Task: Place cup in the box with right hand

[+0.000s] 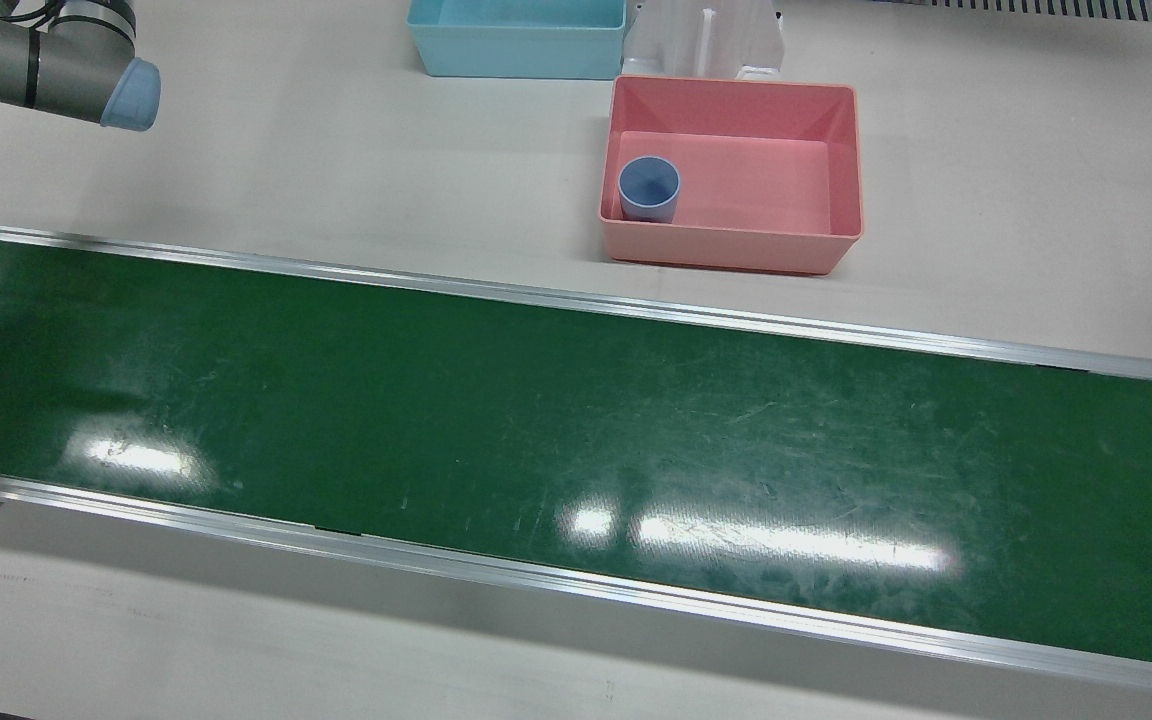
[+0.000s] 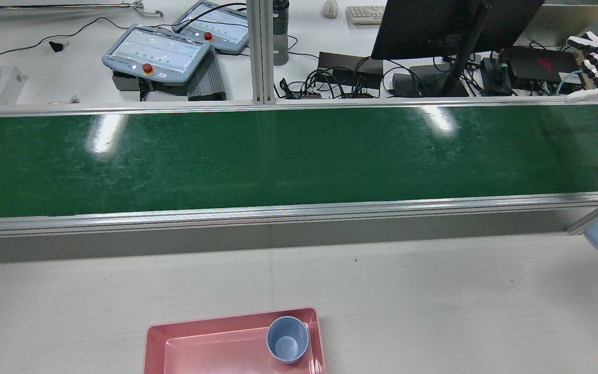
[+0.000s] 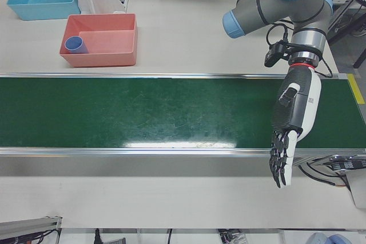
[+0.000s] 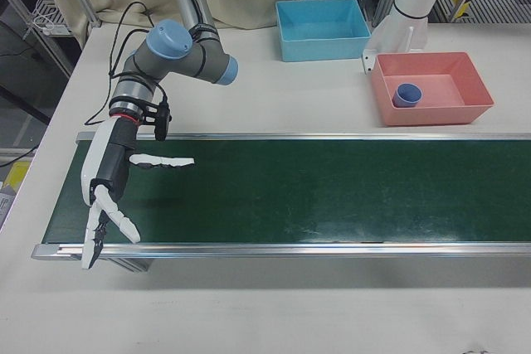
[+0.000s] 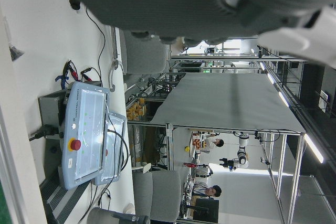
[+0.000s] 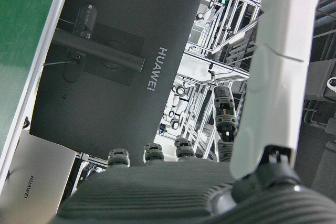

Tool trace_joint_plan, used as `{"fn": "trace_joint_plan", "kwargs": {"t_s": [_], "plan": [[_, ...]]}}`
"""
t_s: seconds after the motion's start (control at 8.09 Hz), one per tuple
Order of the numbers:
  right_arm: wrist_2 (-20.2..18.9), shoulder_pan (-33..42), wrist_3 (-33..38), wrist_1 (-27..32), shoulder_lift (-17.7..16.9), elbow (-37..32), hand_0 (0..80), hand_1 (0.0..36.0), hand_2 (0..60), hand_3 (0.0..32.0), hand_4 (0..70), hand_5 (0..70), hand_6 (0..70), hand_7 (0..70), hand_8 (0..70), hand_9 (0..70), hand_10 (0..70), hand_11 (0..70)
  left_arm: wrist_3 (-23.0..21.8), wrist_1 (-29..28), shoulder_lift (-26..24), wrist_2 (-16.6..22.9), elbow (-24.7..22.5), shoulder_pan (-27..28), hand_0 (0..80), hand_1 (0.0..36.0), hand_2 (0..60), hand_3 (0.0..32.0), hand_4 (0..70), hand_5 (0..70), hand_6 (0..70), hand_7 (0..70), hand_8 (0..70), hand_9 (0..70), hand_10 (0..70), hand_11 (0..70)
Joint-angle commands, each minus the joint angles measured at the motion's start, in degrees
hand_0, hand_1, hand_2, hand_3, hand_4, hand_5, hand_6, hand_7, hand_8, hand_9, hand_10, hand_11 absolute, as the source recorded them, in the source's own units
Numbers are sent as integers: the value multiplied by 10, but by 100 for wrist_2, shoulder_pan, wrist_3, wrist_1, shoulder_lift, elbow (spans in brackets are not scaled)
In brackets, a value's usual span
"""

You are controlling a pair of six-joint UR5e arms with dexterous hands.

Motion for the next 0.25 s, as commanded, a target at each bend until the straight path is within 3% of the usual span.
{"fn": "trace_joint_plan", "kwargs": {"t_s": [0.0,0.12], "plan": [[-6,-7,-5,-7,4,9,664,127,0,0,137,70,47,100,28,64,18,50,0,-1,0,0,0,0,0,0,0,0,0,0,0,0,0,0,0,0],[-6,-6,4,2,4,27,671,118,0,0,152,70,48,104,29,67,20,53,0,-1,0,0,0,0,0,0,0,0,0,0,0,0,0,0,0,0]]}}
